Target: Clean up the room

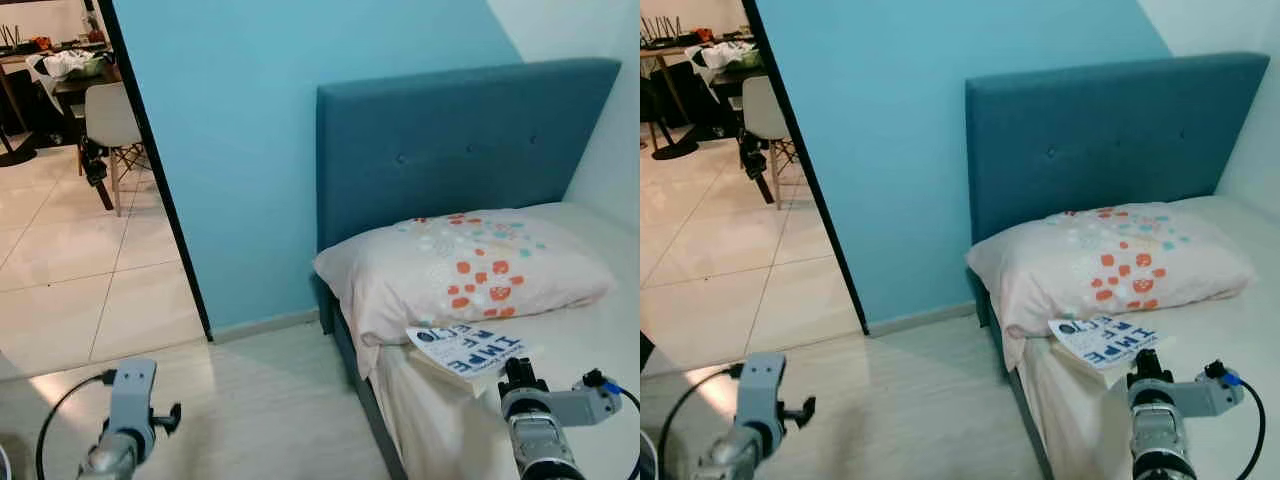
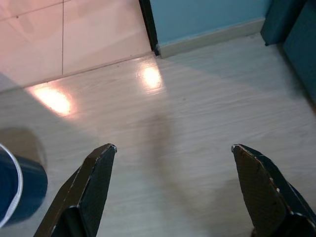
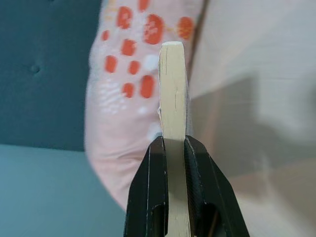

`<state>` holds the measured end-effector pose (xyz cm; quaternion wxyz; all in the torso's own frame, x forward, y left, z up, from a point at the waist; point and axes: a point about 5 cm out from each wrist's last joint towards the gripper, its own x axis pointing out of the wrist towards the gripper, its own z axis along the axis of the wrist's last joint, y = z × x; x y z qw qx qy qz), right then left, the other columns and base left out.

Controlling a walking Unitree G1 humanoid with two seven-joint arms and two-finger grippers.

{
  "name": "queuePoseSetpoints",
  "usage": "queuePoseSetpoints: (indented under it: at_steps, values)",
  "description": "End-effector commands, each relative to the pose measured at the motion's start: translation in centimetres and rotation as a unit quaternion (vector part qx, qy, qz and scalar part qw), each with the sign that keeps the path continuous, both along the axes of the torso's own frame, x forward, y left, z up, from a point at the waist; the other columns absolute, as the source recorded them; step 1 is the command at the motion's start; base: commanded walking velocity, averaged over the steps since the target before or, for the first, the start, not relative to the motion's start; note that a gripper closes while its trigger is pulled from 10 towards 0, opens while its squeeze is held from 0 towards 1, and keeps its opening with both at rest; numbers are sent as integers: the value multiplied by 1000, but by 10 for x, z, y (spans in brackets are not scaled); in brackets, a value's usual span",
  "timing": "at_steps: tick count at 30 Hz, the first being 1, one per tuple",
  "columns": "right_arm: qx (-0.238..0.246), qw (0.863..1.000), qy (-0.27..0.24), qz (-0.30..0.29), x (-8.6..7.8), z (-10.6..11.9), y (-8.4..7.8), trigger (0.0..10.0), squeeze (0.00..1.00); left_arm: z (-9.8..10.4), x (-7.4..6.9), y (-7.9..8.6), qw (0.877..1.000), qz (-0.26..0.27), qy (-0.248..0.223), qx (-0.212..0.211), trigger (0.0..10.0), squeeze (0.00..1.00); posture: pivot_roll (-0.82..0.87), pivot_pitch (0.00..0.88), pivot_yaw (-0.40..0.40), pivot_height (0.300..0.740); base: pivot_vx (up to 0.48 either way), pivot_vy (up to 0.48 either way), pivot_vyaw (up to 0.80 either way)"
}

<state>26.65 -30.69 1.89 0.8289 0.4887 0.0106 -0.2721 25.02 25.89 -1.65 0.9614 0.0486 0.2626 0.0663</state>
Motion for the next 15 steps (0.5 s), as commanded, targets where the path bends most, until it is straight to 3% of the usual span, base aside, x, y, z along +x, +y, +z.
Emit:
queuePoseSetpoints:
  at_steps: [1, 3, 9, 12, 13, 15]
  values:
    - [3, 1000, -14, -18, 0, 3, -4, 10000, 0, 3, 2, 5, 1000, -3, -4, 6, 10000, 0, 146, 29, 71, 610, 0, 0, 0]
    - [0, 998, -51, -37, 1, 16, -19, 10000, 0, 7, 4, 6, 1000, -22, -11, 13, 10000, 0, 152, 50, 90, 595, 0, 0, 0]
    - [-20, 995, -88, -45, 6, 31, -31, 10000, 0, 11, 6, 8, 999, -35, -18, 18, 10000, 0, 160, 92, 116, 570, 0, 0, 0]
    - [-16, 996, -59, -68, -6, 21, -35, 10000, 0, 10, 6, 5, 998, -57, -16, 21, 10000, 0, 168, 114, 123, 560, 0, 0, 0]
    - [-1, 996, -16, -83, -17, 6, -33, 10000, 0, 10, 6, 3, 997, -68, -17, 23, 10000, 0, 169, 125, 121, 555, 0, 0, 0]
    - [-1, 996, -16, -83, -17, 6, -33, 10000, 0, 10, 6, 3, 997, -68, -17, 23, 10000, 0, 169, 125, 121, 555, 0, 0, 0]
